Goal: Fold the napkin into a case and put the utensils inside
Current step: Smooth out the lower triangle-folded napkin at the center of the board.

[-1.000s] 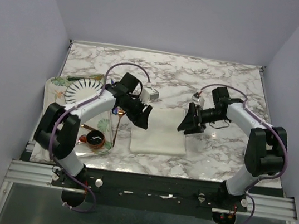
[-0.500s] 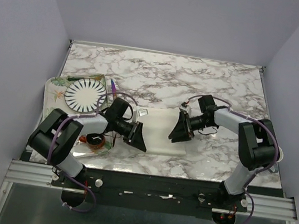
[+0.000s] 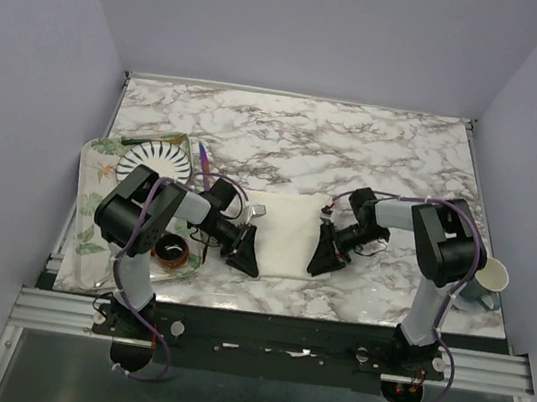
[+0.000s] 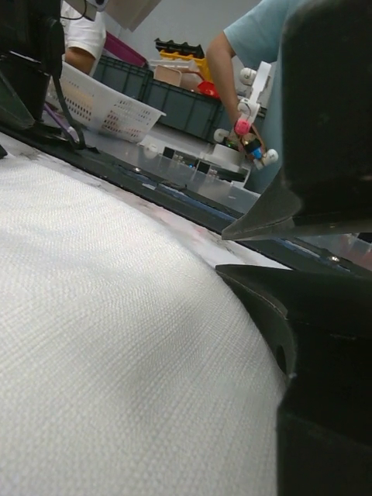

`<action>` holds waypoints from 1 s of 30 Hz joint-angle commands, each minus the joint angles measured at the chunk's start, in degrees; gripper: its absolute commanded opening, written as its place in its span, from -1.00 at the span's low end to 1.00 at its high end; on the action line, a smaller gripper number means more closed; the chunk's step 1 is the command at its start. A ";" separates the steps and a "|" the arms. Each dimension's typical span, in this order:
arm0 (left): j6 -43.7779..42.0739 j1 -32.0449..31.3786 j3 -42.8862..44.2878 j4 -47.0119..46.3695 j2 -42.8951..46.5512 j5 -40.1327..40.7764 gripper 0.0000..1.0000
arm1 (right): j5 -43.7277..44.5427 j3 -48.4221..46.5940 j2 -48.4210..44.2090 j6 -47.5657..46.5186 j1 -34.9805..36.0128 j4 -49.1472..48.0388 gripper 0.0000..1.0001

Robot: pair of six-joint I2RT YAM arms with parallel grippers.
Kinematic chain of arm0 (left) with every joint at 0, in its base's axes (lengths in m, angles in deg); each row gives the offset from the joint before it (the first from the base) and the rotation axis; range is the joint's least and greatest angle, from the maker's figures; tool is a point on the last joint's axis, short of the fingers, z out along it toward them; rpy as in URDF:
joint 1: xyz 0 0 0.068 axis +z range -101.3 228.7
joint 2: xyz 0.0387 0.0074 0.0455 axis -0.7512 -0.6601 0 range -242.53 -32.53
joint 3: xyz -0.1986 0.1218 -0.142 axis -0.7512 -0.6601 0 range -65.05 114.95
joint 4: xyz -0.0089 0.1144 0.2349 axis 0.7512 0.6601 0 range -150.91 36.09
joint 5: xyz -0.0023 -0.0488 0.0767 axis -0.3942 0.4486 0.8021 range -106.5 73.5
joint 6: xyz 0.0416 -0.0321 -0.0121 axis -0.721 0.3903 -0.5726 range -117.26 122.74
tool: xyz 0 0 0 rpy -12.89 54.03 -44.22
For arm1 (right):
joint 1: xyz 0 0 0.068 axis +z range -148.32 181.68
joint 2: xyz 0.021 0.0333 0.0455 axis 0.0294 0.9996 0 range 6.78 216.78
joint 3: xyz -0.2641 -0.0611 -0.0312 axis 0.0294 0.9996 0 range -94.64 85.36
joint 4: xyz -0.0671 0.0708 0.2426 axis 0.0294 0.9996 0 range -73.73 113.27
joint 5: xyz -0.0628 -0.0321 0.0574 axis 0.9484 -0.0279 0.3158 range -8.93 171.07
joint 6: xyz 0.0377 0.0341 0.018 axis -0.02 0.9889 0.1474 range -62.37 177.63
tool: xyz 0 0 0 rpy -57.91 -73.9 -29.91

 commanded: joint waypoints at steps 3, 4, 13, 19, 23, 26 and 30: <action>-10.00 0.25 1.26 7.81 9.81 -2.12 -0.10 | -0.80 0.86 -12.45 -1.34 -0.07 4.87 -0.11; -9.91 -0.62 1.79 7.63 11.41 -2.12 -0.04 | -2.12 1.30 -14.23 -0.02 0.28 2.60 -0.06; 12.64 -7.04 -1.19 -19.86 13.01 4.73 0.58 | -7.13 10.26 -17.78 18.25 3.80 -22.07 0.94; 17.16 -7.22 -6.29 -27.62 5.73 6.66 0.87 | -8.11 14.04 -12.94 22.75 4.42 -28.10 1.00; 16.99 -3.36 -7.26 -26.92 -0.87 7.89 0.90 | -3.55 13.70 -8.46 17.23 2.49 -24.41 1.00; 12.96 -2.12 -6.03 -23.77 -0.53 7.37 0.90 | -2.66 13.00 -5.38 15.20 0.47 -21.69 1.00; 5.67 -2.21 -3.67 -14.93 8.58 1.15 0.90 | -2.66 12.38 -6.25 13.18 0.11 -18.78 1.00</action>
